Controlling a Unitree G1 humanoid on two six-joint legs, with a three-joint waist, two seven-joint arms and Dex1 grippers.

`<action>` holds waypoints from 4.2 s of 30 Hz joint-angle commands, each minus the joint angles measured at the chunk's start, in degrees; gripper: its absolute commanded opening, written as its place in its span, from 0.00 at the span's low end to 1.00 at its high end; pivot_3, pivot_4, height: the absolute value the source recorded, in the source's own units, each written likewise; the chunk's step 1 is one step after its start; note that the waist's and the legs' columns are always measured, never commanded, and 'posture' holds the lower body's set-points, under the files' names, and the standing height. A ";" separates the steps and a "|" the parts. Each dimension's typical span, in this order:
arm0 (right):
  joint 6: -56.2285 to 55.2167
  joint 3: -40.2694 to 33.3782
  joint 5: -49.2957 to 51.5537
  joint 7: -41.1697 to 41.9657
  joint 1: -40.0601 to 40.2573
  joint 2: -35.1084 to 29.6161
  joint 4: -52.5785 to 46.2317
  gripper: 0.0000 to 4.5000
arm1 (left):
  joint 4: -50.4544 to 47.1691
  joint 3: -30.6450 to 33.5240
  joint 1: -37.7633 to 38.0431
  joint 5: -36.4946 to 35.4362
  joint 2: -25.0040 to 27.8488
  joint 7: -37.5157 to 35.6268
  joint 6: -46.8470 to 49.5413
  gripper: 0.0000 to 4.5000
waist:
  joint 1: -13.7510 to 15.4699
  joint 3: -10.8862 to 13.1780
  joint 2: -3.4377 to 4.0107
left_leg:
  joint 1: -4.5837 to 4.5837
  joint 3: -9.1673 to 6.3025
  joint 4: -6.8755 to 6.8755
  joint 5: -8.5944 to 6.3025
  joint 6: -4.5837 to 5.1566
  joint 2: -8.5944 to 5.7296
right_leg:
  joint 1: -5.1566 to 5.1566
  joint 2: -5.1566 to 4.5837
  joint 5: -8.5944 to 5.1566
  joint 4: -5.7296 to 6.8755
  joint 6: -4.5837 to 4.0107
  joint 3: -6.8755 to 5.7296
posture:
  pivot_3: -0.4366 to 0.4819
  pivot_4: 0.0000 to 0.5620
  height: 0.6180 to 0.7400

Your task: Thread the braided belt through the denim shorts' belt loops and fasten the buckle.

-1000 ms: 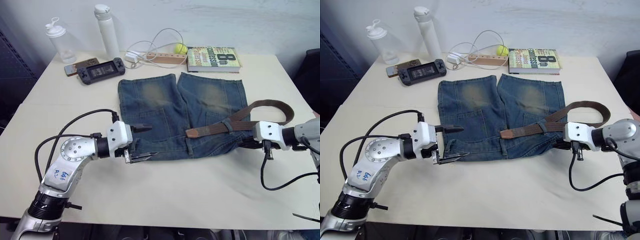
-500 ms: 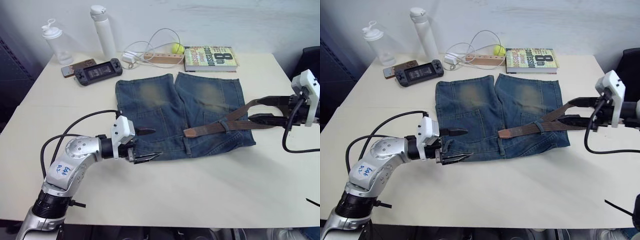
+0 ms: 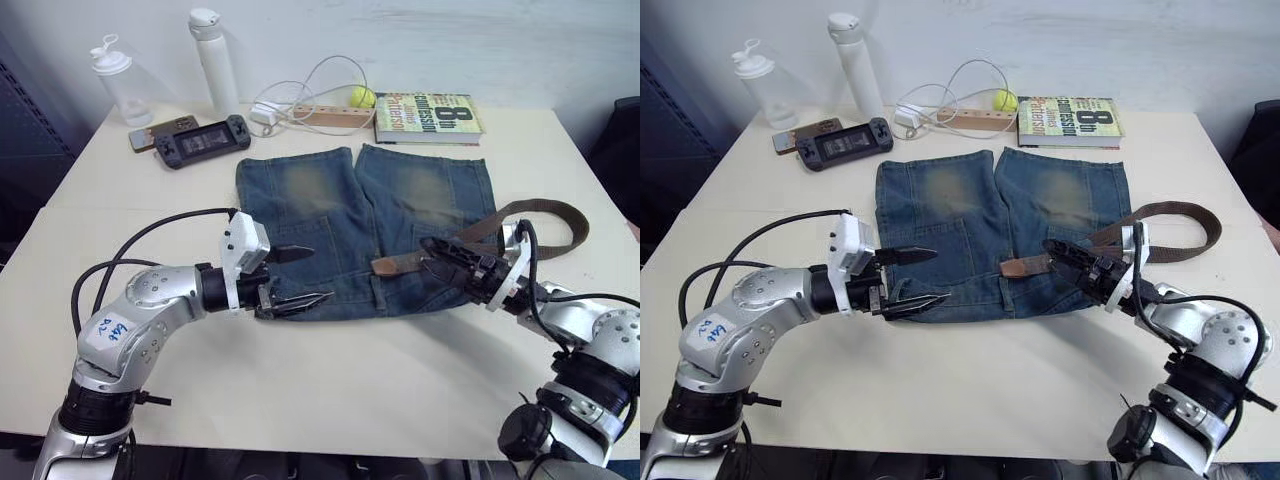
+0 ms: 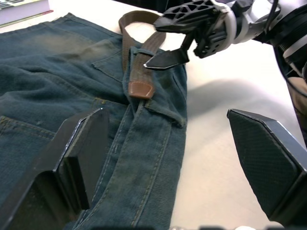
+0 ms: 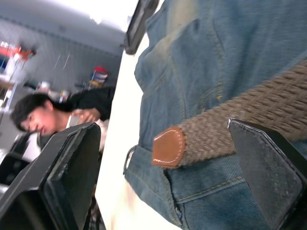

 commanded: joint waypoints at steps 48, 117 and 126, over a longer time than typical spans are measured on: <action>-28.15 24.99 36.41 -15.34 10.61 -10.33 4.85 1.00 | -2.68 0.27 1.23 2.36 3.08 -0.43 -0.68 0.96 | -1.26 0.02 -0.02 | 0.01 0.02 -0.13 0.03 0.11 0.03 | -0.01 0.01 0.00 -0.34 0.00 0.08 | 0.48 0.27 0.74; -33.85 28.44 6.39 16.39 15.40 -1.86 -1.35 0.01 | -3.67 0.32 5.02 7.56 4.55 -0.48 -3.33 0.96 | -1.41 0.03 0.01 | -0.04 -0.02 -0.33 -0.17 0.14 0.05 | 0.00 -0.10 0.01 -0.72 0.02 -0.03 | 0.48 0.27 0.74; -42.48 32.72 -6.24 18.33 14.08 -0.94 -1.73 0.01 | -4.48 0.35 5.65 7.66 4.39 0.06 -3.24 0.96 | -1.48 0.03 0.01 | 0.01 -0.02 -0.44 -0.18 0.12 0.05 | -0.03 -0.10 0.00 -0.70 -0.01 -0.02 | 0.48 0.27 0.74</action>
